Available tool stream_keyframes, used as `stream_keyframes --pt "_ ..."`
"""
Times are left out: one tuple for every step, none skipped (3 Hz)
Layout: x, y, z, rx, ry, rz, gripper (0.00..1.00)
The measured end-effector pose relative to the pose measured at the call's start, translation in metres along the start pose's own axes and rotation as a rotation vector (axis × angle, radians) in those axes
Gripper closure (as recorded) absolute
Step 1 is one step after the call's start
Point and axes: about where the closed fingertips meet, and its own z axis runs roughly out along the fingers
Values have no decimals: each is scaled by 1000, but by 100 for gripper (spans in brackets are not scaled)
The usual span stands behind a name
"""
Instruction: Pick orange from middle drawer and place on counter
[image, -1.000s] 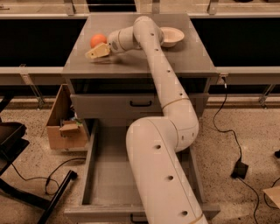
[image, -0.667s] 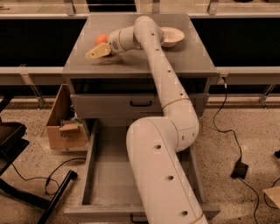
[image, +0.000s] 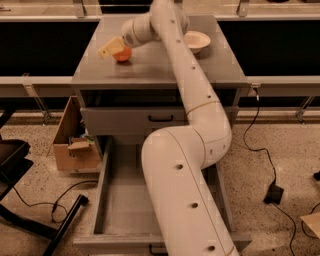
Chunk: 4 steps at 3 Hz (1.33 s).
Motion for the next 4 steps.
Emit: stream_keyframes --pt "-73 -10 -84 153 126 -131 0" --pt "-101 -20 -137 275 217 -159 0" --pt "-120 -39 -211 468 336 -124 0" --pt "-125 -41 -261 616 455 -59 0"
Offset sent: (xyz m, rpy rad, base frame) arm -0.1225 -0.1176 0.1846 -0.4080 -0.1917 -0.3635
